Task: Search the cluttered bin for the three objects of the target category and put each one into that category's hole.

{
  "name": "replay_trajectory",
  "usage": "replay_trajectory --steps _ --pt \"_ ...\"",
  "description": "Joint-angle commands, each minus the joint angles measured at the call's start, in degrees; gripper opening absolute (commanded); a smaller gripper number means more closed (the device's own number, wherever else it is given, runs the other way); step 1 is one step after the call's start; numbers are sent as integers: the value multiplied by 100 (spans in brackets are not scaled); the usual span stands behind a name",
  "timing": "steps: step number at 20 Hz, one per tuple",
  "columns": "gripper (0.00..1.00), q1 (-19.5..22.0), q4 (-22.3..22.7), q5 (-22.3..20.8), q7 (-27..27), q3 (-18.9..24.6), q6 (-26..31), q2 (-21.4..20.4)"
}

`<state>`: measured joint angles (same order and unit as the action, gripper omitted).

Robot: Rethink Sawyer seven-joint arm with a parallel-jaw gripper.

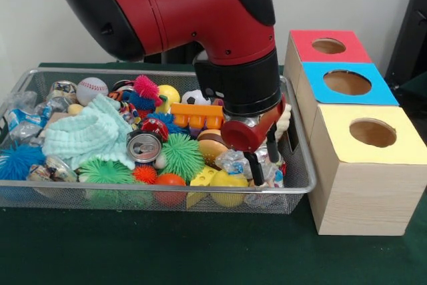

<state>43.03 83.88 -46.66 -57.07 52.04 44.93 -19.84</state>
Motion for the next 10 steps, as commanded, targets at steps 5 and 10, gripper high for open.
replay_trajectory --steps 5,10 --pt "100 -20 8 -497 1563 -436 144 564" --pt "100 -6 75 -359 1398 -523 333 648"
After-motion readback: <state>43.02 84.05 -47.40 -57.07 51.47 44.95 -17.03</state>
